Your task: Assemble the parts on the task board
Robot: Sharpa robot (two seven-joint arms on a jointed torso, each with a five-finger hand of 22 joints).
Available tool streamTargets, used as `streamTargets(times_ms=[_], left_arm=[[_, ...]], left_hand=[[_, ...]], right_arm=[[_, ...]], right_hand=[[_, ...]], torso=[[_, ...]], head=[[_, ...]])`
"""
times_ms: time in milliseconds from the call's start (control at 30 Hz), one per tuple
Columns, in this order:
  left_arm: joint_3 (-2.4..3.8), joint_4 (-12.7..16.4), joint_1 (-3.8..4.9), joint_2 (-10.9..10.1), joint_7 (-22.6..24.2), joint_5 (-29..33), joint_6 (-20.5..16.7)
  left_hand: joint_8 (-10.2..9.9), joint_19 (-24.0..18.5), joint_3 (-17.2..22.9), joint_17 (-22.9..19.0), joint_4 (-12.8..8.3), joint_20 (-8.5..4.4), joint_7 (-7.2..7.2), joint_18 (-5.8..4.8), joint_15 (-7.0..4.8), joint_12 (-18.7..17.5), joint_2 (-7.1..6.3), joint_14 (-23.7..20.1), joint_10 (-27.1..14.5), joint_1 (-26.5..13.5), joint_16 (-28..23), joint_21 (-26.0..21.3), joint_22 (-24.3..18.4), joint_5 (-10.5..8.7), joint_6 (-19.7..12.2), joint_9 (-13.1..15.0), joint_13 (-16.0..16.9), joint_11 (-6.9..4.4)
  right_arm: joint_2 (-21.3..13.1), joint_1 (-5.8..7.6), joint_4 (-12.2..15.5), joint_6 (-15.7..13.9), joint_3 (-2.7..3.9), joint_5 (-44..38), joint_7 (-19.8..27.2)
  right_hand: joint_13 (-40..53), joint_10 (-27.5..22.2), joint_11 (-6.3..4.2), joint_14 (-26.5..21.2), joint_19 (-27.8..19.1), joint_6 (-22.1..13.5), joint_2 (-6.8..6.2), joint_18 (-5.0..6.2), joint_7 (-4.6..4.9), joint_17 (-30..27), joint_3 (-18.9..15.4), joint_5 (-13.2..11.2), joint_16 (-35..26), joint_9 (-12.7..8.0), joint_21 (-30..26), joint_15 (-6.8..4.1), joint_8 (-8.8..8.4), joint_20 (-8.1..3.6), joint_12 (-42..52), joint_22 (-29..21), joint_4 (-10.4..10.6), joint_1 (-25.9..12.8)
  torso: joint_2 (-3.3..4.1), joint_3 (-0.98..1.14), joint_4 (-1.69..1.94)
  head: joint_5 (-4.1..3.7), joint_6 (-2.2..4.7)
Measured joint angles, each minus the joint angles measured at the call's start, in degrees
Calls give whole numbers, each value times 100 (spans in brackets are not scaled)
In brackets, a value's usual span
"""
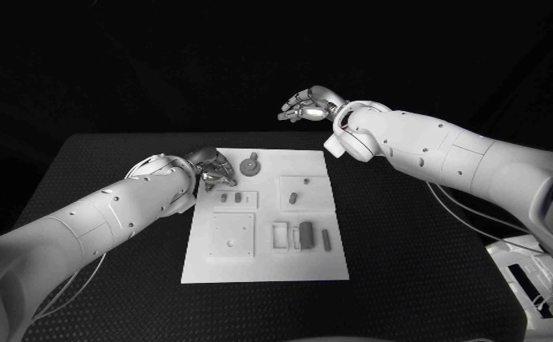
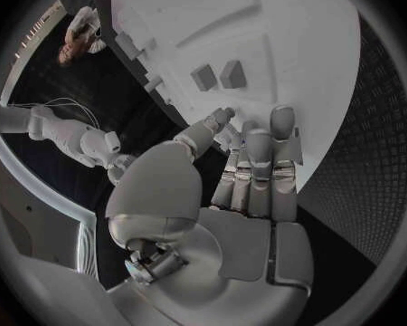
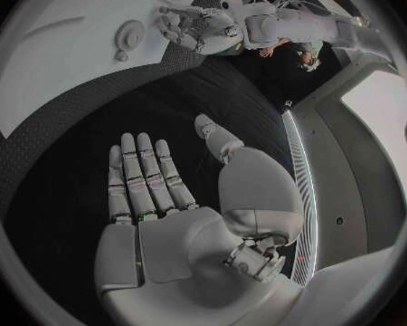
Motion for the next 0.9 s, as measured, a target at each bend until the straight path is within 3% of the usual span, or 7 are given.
streamTargets(times_ms=[667, 833, 900], left_arm=[[22, 59, -5, -201, 10, 184, 0], [60, 161, -1, -333, 86, 419, -76], [65, 220, 7, -389, 159, 632, -139]], left_hand=[[0, -20, -46, -1, 15, 20, 50, 7, 22, 176, -37, -23, -111, -22, 0, -23, -1, 59, -91, -6, 71, 9], [87, -20, -46, 4, 15, 20, 125, 7, 22, 331, -37, -23, -105, -22, 0, -23, 4, 68, -16, 11, 127, 3], [168, -19, -46, 4, 15, 21, 160, 7, 21, 444, -4, -24, -22, -54, -2, -37, 3, 81, 123, 40, 172, -72]], right_arm=[[-39, 0, -3, 0, 0, 0, -3], [-92, 0, 0, 7, 0, -83, -24], [-124, -1, 4, 18, 0, -195, -35]], right_hand=[[0, 12, 12, 0, 30, 0, 42, 0, 0, -12, -16, 0, 4, -5, -23, 0, 29, -4, -23, 27, -16, 47], [8, 84, -2, 84, 292, 35, 100, 0, 18, -12, 43, 0, 149, -5, -23, -20, 93, -20, -23, 86, -254, 327], [29, 223, -43, 224, 468, 146, 120, 0, 26, 27, 66, 0, 252, -5, -23, -76, 153, -31, -10, 109, -351, 469]], torso=[[1, 2, 1], [1, 2, 2], [1, 2, 4]], head=[[10, 19], [13, 41], [16, 55]])
